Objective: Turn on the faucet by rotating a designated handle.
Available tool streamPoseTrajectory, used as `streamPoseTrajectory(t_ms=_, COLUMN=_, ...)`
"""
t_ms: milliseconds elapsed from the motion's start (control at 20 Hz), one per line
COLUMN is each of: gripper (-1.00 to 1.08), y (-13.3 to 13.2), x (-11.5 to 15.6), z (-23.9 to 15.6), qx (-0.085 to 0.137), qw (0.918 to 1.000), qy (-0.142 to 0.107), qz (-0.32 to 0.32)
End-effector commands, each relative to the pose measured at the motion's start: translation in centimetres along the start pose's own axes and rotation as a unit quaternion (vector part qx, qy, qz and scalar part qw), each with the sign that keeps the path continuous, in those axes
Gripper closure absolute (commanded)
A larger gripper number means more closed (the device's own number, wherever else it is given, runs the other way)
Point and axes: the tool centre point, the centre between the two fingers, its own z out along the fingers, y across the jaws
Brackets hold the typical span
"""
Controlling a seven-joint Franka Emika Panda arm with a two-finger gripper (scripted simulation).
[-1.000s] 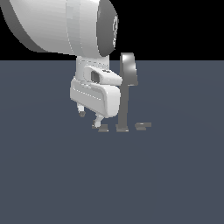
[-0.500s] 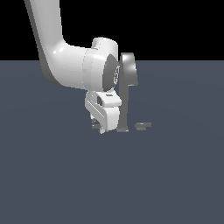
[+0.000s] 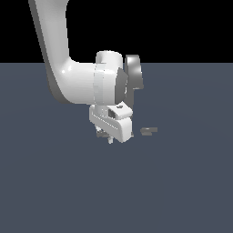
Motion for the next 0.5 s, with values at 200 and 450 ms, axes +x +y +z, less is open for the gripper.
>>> streamPoseTrajectory(t_ms=200, gripper=0.90, y=14.3, x=1.6, z=1.3, qx=-0.098, qw=0.9940, qy=-0.041, qz=-0.025)
streamPoseTrajectory(t_ms=450, gripper=0.82, y=9.6, x=5.7, z=1.5, qx=-0.046, qw=0.9979, qy=0.021, qz=0.040)
